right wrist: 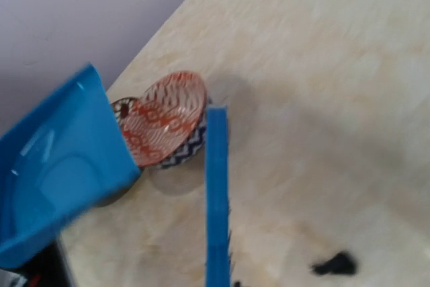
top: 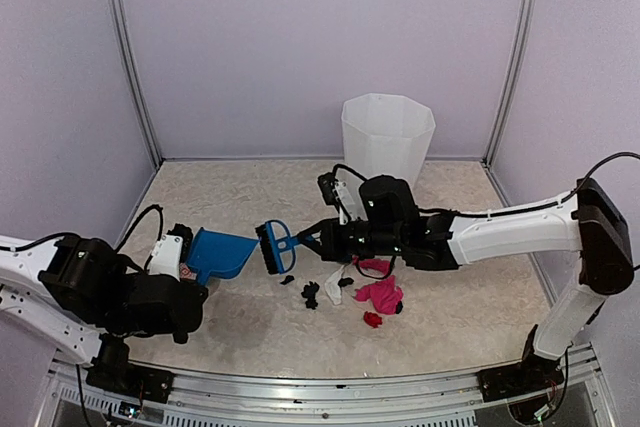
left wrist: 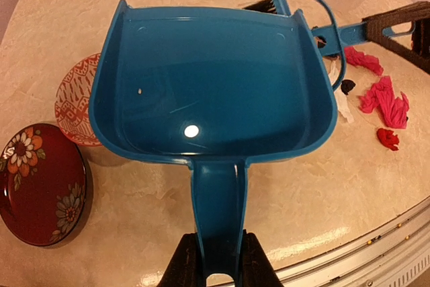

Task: Sweep away the paper scraps from the table
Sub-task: Sweep the paper scraps at the center of the board.

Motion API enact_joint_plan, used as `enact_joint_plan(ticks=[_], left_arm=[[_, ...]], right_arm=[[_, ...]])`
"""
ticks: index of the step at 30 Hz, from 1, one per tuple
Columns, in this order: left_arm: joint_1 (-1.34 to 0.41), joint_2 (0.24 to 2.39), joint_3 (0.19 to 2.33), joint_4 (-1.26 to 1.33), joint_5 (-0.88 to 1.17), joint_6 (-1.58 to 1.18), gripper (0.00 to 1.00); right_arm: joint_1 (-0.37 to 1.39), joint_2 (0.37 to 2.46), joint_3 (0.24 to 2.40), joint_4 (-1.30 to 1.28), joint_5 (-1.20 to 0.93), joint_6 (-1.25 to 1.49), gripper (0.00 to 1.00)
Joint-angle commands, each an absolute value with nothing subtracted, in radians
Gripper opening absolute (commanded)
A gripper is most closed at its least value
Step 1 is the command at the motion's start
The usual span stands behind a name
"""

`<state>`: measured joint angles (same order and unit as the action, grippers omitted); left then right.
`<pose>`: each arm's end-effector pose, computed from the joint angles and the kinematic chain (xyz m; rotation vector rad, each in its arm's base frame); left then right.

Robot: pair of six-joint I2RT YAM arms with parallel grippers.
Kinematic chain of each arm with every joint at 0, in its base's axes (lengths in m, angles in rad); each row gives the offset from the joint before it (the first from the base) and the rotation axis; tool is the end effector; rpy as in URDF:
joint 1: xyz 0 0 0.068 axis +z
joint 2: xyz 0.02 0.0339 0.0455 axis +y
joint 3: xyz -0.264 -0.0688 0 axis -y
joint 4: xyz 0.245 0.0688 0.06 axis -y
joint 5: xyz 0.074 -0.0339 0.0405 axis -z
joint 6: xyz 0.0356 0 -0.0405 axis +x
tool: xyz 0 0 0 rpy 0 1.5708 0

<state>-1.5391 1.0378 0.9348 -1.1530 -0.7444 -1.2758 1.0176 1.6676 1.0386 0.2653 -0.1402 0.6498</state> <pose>0.0294 -0.1659 0.2801 0.1642 2.3502 -0.2189 0.1960 0.3268 0.2418 -0.4932 2.0849 1.1933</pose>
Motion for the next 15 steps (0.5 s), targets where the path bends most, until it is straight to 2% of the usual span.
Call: enact_joint_plan(ticks=[1, 9, 15], left_arm=[[-1.545, 1.003, 0.966, -1.184, -0.826, -1.274, 0.00], [-1.545, 0.985, 0.963, -1.165, -0.843, -1.235, 0.00], [-1.545, 0.984, 0.959, -1.136, -0.846, -1.201, 0.00]], right_arm=[[1.035, 1.752, 1.040, 0.386, -0.207, 0.848, 0.00], [1.033, 1.850, 1.041, 0.380, -0.204, 0.956, 0.00], [1.005, 1.839, 0.982, 0.323, -0.142, 0.986, 0.00]])
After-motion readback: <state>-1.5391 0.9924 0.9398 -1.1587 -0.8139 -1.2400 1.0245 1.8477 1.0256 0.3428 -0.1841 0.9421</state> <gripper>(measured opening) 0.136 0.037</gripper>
